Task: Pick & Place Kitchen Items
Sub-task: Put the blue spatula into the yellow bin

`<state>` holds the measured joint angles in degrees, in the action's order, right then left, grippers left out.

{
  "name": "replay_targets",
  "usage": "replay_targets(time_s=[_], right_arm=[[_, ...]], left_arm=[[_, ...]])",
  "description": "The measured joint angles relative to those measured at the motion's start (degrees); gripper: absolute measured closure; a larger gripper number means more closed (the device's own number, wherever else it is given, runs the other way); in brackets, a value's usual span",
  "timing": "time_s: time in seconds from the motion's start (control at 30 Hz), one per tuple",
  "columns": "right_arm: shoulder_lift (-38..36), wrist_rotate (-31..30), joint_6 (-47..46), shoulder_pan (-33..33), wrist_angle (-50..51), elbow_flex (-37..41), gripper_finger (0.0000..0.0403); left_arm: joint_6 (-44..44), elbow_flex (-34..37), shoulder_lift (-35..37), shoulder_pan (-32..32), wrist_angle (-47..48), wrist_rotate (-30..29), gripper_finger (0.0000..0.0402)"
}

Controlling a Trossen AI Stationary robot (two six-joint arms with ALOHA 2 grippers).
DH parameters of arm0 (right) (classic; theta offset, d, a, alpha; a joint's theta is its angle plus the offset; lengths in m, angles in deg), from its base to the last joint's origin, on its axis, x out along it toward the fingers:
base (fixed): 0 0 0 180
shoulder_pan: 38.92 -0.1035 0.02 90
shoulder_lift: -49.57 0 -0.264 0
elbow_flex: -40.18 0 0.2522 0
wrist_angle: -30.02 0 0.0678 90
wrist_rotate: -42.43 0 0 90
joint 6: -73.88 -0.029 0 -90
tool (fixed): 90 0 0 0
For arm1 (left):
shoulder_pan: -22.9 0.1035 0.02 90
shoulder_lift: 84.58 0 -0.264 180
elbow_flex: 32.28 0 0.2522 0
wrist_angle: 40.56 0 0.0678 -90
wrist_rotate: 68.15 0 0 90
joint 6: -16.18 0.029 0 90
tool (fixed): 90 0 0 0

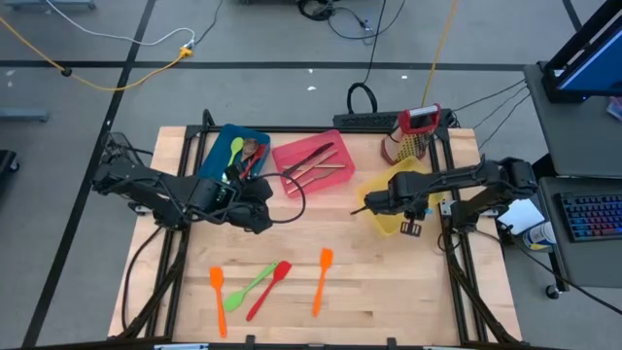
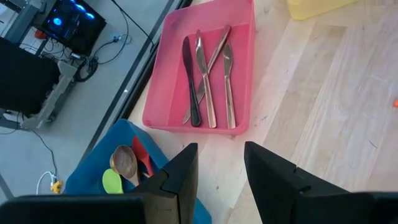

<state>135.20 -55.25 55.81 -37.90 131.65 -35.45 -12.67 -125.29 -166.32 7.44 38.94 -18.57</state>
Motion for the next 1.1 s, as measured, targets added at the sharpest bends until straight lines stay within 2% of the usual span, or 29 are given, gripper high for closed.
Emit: replay_targets(time_s=[0.13, 0.2, 0.43, 0.77, 1.1], right_arm=[[0.0, -0.6, 8.0, 1.7, -4.0, 0.0, 0.0344], [0.0, -2.9, 11.5, 1.9, -5.8, 0.0, 0.0344], [0.5, -4.5, 16.8, 3.1, -13.2, 0.4, 0.0344], [0.5, -4.5, 26.5, 6.2, -27.8, 9.0, 0.0344], [0.5, -4.3, 29.8, 9.7, -34.5, 15.1, 0.0340]], left_arm=[[0.0, 0.0, 0.0, 0.0, 0.0, 0.0, 0.0266], [0.0, 0.0, 0.0, 0.0, 0.0, 0.0, 0.0266], [0.2, 0.0, 0.0, 0.0, 0.0, 0.0, 0.0266], [0.2, 0.0, 0.0, 0.0, 0.0, 0.0, 0.0266], [0.2, 0.0, 0.0, 0.0, 0.0, 0.0, 0.0266]])
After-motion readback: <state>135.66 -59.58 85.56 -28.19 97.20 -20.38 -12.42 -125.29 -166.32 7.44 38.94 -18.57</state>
